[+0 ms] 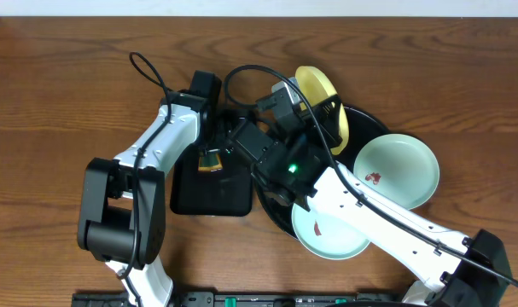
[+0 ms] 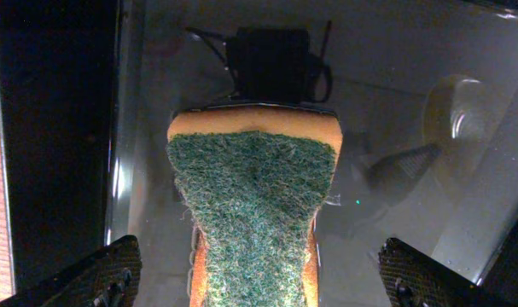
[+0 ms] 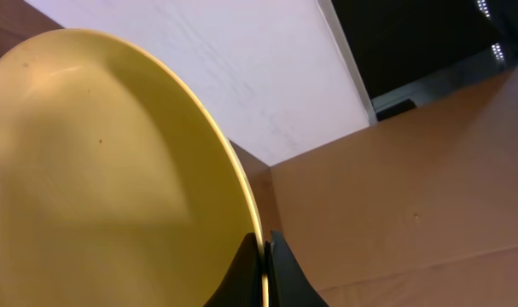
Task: Clean dirty plates on tray and stack at the side
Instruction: 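Lift the yellow plate with the right gripper and carry it right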
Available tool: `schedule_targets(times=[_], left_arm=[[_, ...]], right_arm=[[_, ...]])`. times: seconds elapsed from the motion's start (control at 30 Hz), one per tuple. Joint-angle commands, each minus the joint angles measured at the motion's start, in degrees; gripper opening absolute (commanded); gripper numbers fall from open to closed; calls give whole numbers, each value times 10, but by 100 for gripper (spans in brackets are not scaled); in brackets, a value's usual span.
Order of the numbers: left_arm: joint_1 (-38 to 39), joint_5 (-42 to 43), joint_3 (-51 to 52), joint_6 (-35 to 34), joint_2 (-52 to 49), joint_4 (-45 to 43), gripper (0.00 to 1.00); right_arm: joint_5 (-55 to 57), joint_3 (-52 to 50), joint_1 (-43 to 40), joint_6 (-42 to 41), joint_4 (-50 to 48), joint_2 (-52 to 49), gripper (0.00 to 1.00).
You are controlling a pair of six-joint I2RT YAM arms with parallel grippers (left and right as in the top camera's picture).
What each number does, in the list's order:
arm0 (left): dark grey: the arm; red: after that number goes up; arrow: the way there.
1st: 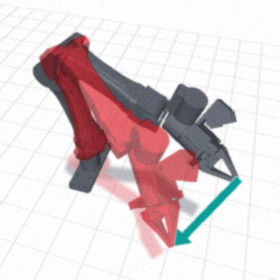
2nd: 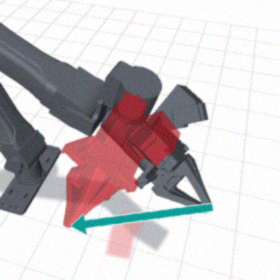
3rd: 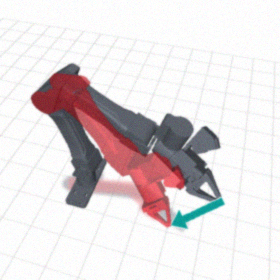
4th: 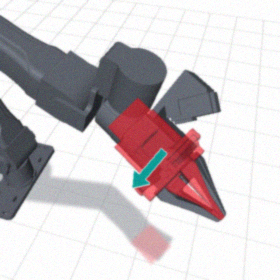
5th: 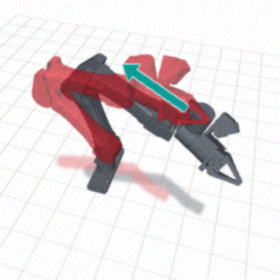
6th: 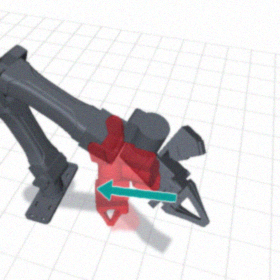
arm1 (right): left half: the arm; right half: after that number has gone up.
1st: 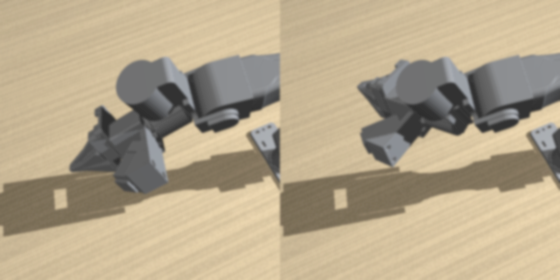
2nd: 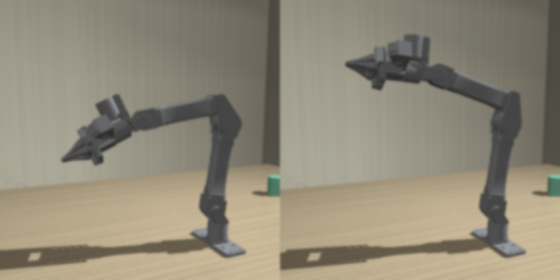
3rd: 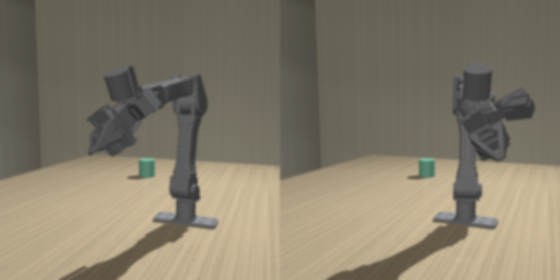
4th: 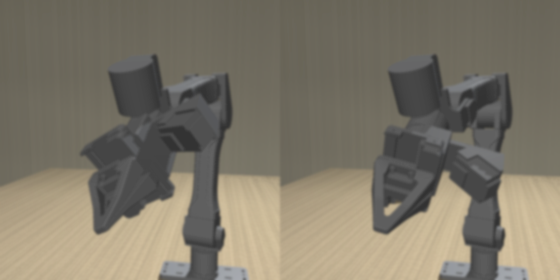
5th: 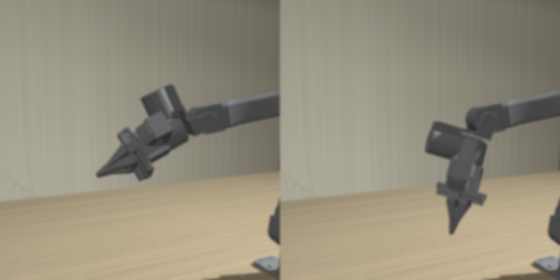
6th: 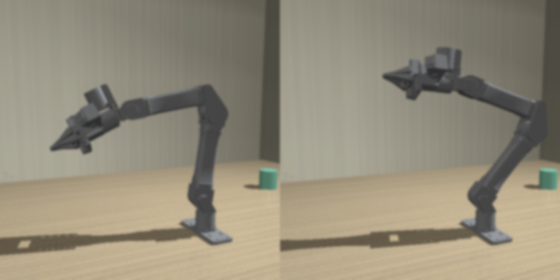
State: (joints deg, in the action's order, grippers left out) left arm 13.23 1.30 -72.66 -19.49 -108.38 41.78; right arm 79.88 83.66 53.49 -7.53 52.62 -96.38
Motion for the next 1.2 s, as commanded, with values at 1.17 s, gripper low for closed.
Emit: schedule_targets(times=[1.17], left_arm=[[1, -7, 2, 0, -3, 1, 90]], right_arm=[[-883, 10, -779, -53, -61, 0, 1]])
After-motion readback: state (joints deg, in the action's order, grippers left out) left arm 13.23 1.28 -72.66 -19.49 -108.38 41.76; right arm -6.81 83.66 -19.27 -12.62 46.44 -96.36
